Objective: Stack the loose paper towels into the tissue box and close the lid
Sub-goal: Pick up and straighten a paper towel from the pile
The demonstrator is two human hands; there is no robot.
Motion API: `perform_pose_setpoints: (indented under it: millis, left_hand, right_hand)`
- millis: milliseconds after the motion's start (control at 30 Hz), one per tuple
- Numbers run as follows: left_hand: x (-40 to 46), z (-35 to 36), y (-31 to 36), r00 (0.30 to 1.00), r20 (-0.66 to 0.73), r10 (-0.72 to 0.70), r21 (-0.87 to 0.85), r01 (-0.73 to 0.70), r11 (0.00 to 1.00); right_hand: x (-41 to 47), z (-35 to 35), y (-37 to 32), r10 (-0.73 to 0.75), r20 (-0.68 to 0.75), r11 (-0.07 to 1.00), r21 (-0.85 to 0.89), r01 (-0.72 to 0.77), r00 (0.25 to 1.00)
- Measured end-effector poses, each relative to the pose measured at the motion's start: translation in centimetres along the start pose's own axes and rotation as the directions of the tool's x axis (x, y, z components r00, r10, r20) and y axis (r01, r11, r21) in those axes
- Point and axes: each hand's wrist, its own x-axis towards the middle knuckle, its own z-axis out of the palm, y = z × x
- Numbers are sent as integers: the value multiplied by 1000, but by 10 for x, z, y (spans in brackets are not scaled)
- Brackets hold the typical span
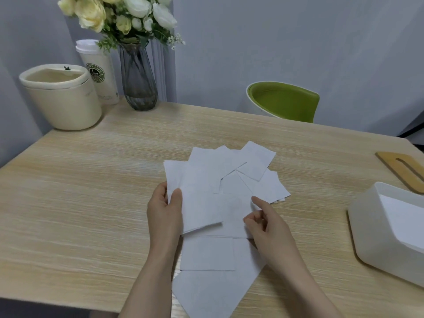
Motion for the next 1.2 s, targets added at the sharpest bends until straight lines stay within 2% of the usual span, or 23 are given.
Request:
perform_pose_setpoints:
  millis: [100, 167, 233, 367, 500, 800, 900, 1033, 1200]
  left_hand:
    - [-2, 0, 0, 1000, 15, -7, 13, 7, 1000]
    - [-2, 1, 0, 1000, 19, -9, 31, 8, 999]
    - [-2, 1, 0, 1000, 20, -10, 46, 9, 999]
    - [-1, 1, -1, 1000, 23, -15, 39, 14, 999]
    - [0, 1, -1, 1000, 21, -5, 40, 5, 999]
    - [-2, 1, 0, 999, 36, -6, 19, 5, 1000]
    - [-2, 0, 0, 999, 35, -3, 4, 3, 1000]
    - [-2, -1, 0, 997, 69, -25, -43, 28, 999]
    - [-8, 2, 6, 968, 242, -60, -143, 97, 985]
  right_hand:
    - [2, -2, 1, -61, -19, 996, -60, 60, 998]
    - [11, -4, -2, -153, -32, 976, -158, 146, 988]
    - [25, -4, -7, -221, 14, 940, -263, 217, 975]
    - [50, -1, -18, -206, 126, 881, -408, 240, 970]
    - [59, -3, -22, -194, 131, 865, -444, 232, 972]
    - [56, -3, -25, -237, 79, 869, -429, 248, 968]
    - [51, -11, -24, -208, 35, 900, -383, 206, 977]
    - [44, -34, -14, -90, -62, 973, -221, 74, 994]
    - [27, -54, 3, 17, -171, 999, 35, -11, 985]
